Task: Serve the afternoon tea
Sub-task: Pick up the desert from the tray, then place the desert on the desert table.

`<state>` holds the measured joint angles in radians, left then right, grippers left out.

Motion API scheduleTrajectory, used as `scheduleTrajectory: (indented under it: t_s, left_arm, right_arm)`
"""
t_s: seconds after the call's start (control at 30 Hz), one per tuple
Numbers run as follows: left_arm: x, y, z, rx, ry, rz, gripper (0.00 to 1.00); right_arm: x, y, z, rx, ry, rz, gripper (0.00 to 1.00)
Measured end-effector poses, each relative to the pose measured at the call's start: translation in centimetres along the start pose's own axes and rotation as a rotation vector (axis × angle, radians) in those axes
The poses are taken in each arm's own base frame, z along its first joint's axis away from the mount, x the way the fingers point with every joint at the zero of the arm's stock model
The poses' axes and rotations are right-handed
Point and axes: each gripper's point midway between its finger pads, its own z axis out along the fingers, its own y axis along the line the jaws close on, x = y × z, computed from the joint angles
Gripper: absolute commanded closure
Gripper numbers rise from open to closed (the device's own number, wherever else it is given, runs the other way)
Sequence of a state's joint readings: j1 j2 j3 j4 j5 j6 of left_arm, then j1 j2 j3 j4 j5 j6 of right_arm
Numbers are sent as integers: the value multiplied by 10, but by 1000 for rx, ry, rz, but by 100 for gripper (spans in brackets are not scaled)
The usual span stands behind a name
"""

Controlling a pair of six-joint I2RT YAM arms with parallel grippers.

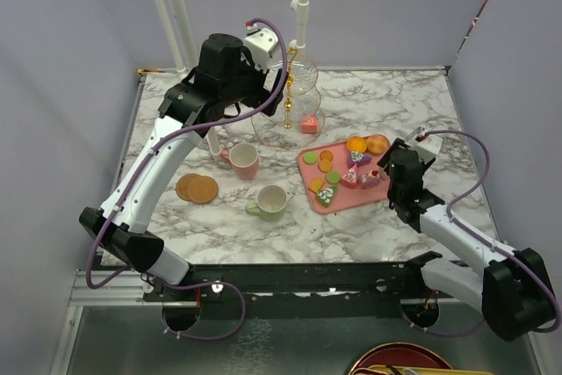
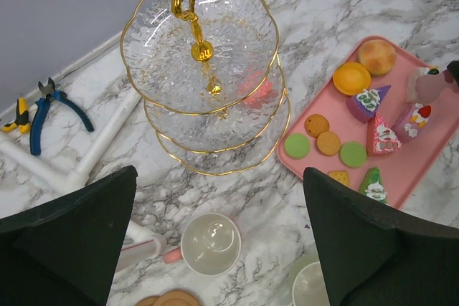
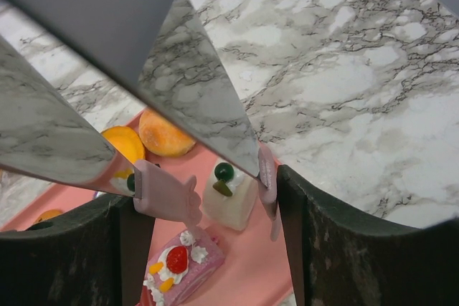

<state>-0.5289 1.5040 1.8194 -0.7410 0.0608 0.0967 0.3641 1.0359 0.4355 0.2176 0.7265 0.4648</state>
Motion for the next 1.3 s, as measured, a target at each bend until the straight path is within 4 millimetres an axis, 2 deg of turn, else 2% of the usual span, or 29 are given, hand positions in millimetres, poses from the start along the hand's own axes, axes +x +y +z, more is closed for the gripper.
scheduleTrajectory:
  t_s: [0.2,0.43,0.7,0.77,0.83,1.0,1.1,1.2,1.3]
  left_arm:
    - [2,1,3,-2,8,-5,1]
    - [2,1,4,-2,9,-9,1]
    - [4,1,6,-2,13,-10,1]
    - [4,1,6,-3,14,-10,1]
    - [4,2,8,-4,16,-10,1]
    - [6,3,11,-12,20,-11,1]
    - [6,5,12,-23,22,-11,1]
    - [5,6,13,-29,20,-13,1]
    - [4,9,13,-44,19,-13,1]
  right_arm:
    - [3,4,9,8,-17,5,37]
    - [10,8,20,18,-25,-30,45]
    - [5,9,22,13,-42,-70,59]
    - [-2,11,21,6,-53,-78,61]
    - [-17,17,18,-11,-77,-77,62]
    - [-81,42,2,-115,-190,-10,62]
    - [-107,62,-8,-208,-228,23,62]
    - [-113,86,-10,-310,-218,23,61]
    - [-101,116,-9,-416,-169,-7,61]
